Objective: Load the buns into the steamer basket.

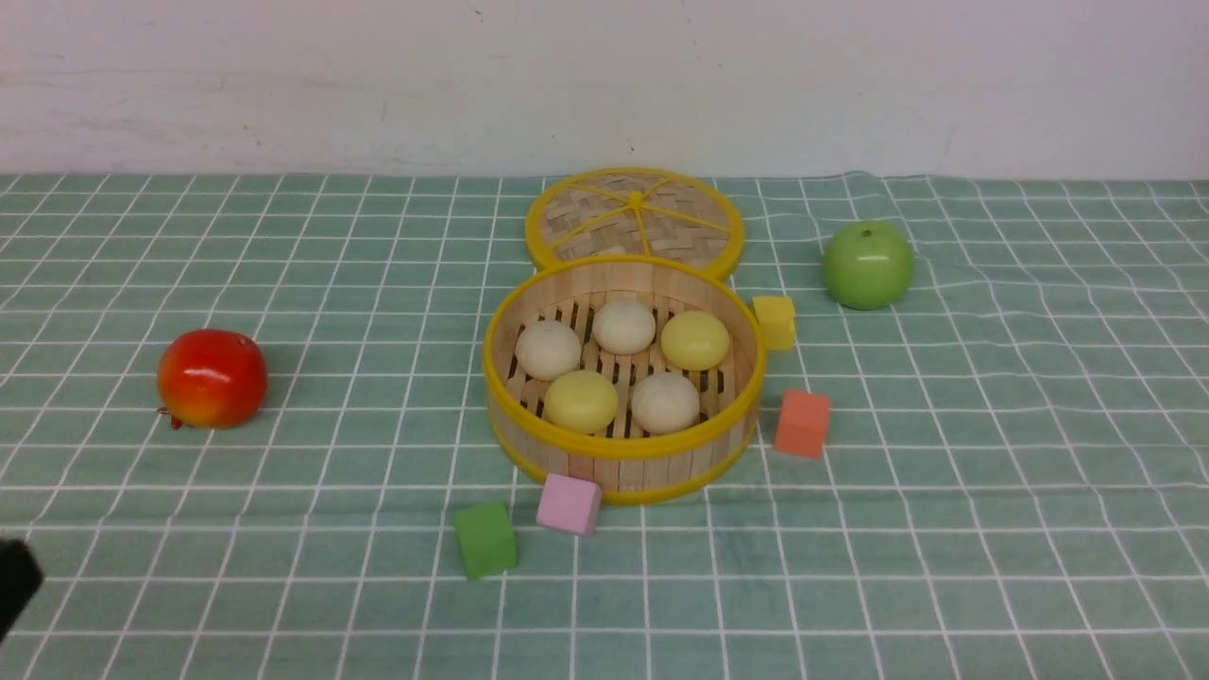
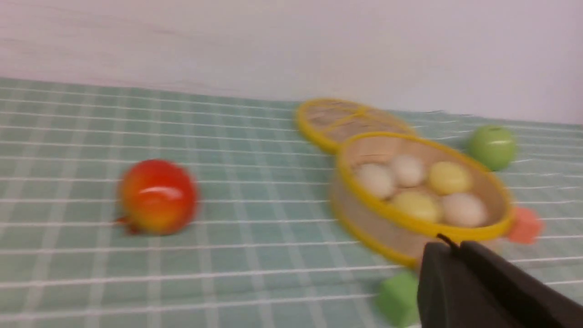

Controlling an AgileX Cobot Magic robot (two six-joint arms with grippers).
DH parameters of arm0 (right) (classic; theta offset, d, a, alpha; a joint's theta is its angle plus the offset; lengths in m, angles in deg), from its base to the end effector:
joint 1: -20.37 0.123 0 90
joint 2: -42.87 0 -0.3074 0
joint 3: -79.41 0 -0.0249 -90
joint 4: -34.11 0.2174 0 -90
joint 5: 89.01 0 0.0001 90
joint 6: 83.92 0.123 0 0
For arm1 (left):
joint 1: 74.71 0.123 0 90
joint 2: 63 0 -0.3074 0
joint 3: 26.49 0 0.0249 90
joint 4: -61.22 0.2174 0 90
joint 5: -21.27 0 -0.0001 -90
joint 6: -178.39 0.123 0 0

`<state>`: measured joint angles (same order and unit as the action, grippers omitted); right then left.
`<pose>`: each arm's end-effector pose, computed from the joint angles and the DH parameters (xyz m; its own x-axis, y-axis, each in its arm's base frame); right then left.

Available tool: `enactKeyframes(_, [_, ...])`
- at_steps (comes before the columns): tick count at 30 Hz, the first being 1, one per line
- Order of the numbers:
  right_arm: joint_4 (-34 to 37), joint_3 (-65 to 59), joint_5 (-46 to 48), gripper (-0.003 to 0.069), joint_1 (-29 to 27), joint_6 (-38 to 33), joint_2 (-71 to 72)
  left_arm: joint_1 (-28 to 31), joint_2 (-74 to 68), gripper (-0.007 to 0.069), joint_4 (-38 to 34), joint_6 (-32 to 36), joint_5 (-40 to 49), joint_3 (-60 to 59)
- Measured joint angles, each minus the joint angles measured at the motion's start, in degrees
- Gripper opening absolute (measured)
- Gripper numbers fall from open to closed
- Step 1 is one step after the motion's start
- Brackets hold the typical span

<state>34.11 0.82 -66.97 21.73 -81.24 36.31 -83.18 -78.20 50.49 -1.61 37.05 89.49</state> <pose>0.0266 0.0006 0.1649 -0.2962 0.0397 -0.9543 -0.0099 0.9990 0.0447 0.0334 -0.0113 0.2585 -0.1157 -0.1639 -0.9797 0.1792 0.9667 -0.1829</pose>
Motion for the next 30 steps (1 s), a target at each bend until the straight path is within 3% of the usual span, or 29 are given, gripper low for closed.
enactKeyframes(3, [0.0,0.0,0.0,0.002,0.0,0.0,0.0,3.0,4.8,-0.0013,0.6,-0.9,0.9,-3.3])
enactKeyframes(9, [0.0,0.0,0.0,0.0022,0.0,0.0,0.0,3.6,8.5,-0.0013,0.8,-6.8,-3.0,-14.6])
enactKeyframes(15, [0.0,0.0,0.0,0.0029,0.0,0.0,0.0,3.3,8.5,-0.0013,2.3,-10.5,6.2,-15.5])
enactKeyframes(30, [0.0,0.0,0.0,0.0042,0.0,0.0,0.0,2.2,8.5,-0.0013,2.5,-10.9,6.3,-15.5])
